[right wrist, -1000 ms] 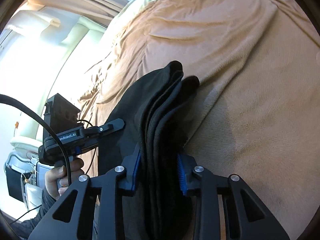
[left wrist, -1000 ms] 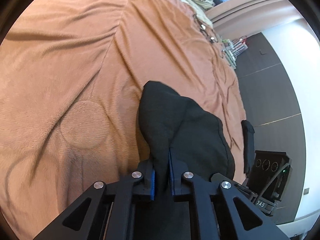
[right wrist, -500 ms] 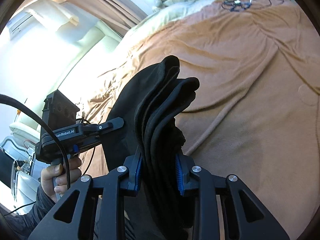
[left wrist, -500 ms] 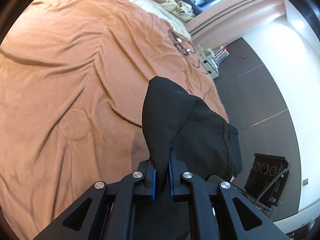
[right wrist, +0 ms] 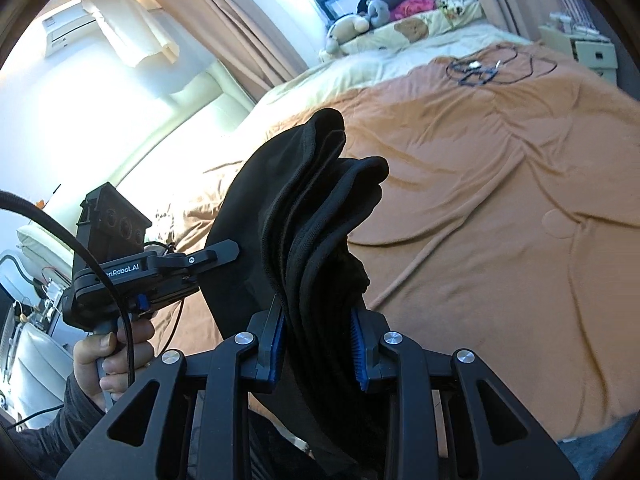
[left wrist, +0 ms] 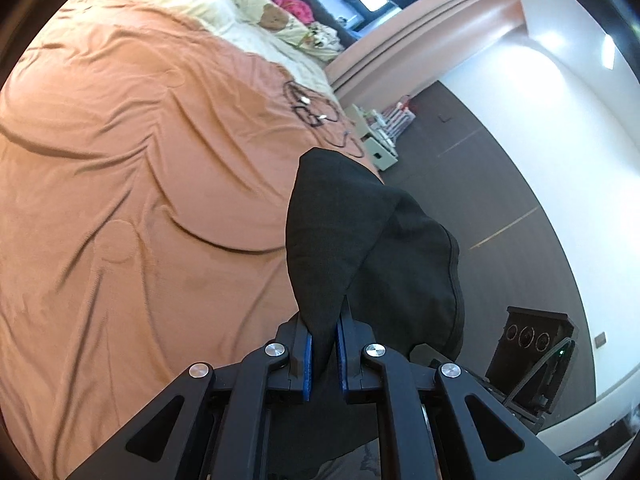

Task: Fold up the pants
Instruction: 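Lift the folded pants with both grippers and carry them toward the bed corner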

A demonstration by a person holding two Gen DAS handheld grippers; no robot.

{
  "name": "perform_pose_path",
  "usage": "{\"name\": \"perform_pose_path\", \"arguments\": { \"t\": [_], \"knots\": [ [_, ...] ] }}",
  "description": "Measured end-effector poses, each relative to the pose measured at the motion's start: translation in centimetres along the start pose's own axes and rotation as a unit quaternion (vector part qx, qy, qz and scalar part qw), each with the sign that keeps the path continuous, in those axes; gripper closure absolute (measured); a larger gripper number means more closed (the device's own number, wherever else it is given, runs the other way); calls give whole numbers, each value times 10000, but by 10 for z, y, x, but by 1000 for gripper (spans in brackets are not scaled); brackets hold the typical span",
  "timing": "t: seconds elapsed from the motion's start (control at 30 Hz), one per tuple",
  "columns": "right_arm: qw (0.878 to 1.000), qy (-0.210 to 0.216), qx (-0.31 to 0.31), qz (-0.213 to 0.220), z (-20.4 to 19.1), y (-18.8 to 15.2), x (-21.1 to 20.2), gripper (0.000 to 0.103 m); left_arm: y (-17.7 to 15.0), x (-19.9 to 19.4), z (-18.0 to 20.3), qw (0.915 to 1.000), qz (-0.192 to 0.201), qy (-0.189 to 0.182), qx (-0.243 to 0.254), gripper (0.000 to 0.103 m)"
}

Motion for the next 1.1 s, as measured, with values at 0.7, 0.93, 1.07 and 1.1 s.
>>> {"name": "perform_pose_path", "arguments": {
  "t": [0.7, 0.93, 1.07, 1.1],
  "knots": [
    [9960, -321, -103, 828, 38, -44, -174, 79, -36, 49, 150, 9952, -132, -434, 872, 93],
    [9929, -635, 121, 998, 85, -59, -217, 79, -52, 119, 196, 9900, -497, -649, 1153, 93],
    [9904, -831, 171, 1089, 102, -63, -239, 79, -58, 162, 218, 9864, -698, -817, 1247, 93],
    [9899, -870, 188, 1104, 105, -64, -242, 79, -58, 170, 220, 9858, -727, -843, 1256, 93]
  ]
}}
Point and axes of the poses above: each gripper's, at about its wrist camera, not at the fingertips, and x roughly the way its jaws point, z to its right, y to its top, the point moved 4 cm from there along x, roughly the way its jaws point, and after that the axes turned 5 degrees about -y, right-handed, at the moved point
